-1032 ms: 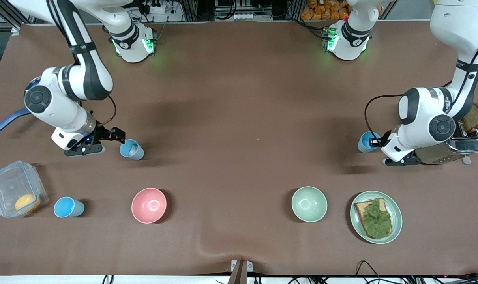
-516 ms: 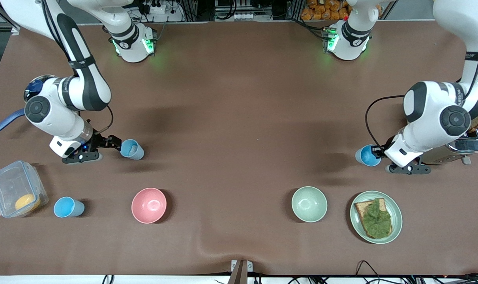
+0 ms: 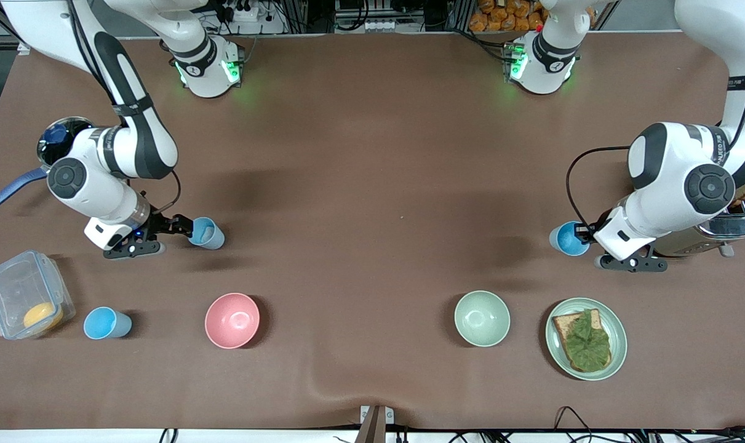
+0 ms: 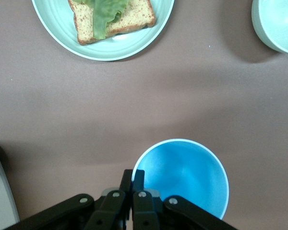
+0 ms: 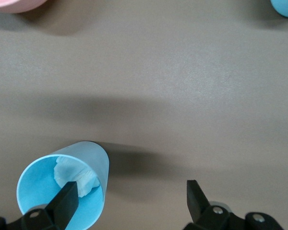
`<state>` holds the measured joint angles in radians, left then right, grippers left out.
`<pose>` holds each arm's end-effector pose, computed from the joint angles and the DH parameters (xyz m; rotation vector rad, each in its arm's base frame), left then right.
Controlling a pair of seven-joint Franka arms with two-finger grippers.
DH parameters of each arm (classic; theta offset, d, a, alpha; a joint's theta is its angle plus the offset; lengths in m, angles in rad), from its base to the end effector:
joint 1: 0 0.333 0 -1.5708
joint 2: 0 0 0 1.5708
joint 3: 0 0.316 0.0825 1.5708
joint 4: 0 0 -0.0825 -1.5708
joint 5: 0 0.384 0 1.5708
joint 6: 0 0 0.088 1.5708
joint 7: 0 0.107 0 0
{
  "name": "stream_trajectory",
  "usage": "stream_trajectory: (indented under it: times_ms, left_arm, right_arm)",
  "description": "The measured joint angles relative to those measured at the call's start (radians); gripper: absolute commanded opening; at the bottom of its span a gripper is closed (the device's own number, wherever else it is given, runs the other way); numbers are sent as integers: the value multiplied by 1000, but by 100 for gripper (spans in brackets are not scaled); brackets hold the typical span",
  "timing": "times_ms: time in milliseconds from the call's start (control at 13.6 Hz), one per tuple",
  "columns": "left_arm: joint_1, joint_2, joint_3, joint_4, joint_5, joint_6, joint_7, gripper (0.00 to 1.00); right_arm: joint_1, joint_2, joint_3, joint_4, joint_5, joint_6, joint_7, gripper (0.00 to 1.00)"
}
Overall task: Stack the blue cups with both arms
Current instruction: 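Lift the blue cups off the table with both grippers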
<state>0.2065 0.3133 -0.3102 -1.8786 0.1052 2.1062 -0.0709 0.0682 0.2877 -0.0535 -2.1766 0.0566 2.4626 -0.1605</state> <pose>0.6128 -0.0488 0.3460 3.1372 -0.1237 -0.1084 0.5615 0.0083 0.2581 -3.1143 -0.2079 -0.0008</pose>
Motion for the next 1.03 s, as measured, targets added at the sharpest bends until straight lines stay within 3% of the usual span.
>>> stream_trajectory:
  times_ms: [295,442,663,1032]
  left_arm:
    - [0,-13,-17,46,0,-35,0,0]
    - [0,-35,-42,91,0,-98,-1,0]
    - [0,-74,-78,145,0,-178,-25,0]
    - [0,-95,-102,175,-3,-200,-51,0]
  right_arm:
    - [2,8,3,-1,7,-1,6,100]
    - [9,11,5,-6,20,-1,13,92]
    - [14,16,7,-8,29,-4,19,65]
    - [23,24,8,-8,38,-11,41,20]
